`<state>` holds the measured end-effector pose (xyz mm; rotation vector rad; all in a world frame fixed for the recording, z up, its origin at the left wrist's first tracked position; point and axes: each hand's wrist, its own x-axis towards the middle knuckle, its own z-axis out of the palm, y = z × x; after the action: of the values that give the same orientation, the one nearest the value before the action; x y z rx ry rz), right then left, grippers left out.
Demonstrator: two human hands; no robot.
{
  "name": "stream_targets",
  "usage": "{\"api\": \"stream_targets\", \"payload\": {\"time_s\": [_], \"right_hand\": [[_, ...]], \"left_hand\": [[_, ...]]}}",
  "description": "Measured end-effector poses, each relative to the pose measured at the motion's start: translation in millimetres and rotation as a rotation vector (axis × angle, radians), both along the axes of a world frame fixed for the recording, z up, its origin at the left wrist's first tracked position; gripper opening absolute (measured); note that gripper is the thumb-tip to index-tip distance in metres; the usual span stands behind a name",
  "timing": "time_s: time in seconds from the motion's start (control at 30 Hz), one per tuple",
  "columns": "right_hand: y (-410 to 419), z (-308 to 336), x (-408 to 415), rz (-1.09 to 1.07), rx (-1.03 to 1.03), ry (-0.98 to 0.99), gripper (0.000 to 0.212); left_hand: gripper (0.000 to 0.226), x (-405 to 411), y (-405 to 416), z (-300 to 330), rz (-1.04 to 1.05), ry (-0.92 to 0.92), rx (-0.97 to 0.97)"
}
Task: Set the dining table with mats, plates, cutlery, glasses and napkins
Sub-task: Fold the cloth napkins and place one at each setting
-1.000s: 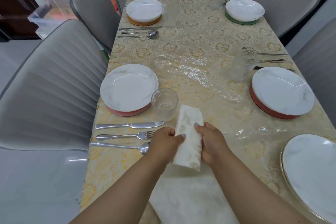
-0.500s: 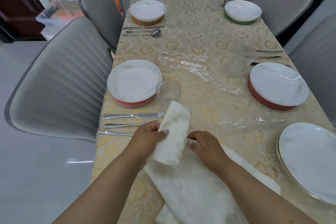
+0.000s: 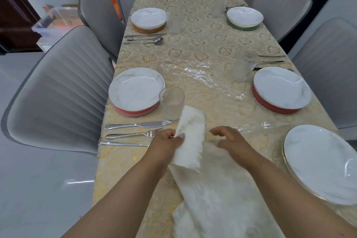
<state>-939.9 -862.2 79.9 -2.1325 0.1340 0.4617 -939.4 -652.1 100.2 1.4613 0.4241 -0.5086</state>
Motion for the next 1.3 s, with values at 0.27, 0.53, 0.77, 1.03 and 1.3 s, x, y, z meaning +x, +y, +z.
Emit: {"api": "stream_targets", "payload": {"time_s": [0.27,0.53,0.77,1.03,1.3], "right_hand": [[28,17,42,-0.541,0.728,0.187,0.013],[4,31,134,-0.504,0.847,0.280,0.018],[41,61,191,-0.339,0.992,0.205,0.020],[55,41,229,-0.328,0.699,0.046,0.031],[40,-53,212,0.228,-0.046,-0.191,0.037]], "left_hand": [[0.008,26,-55,4,0.124,-0.027,0.005],[0.012,62,-30,52,0.140,-0.240,0.239],[0.055,165,-8,85,0.081,-0.168,0.201],[0.011,220,-8,57,0.123,0.020,0.005],[0.030,246,1,32,0.177,0.079,-0.067]]}}
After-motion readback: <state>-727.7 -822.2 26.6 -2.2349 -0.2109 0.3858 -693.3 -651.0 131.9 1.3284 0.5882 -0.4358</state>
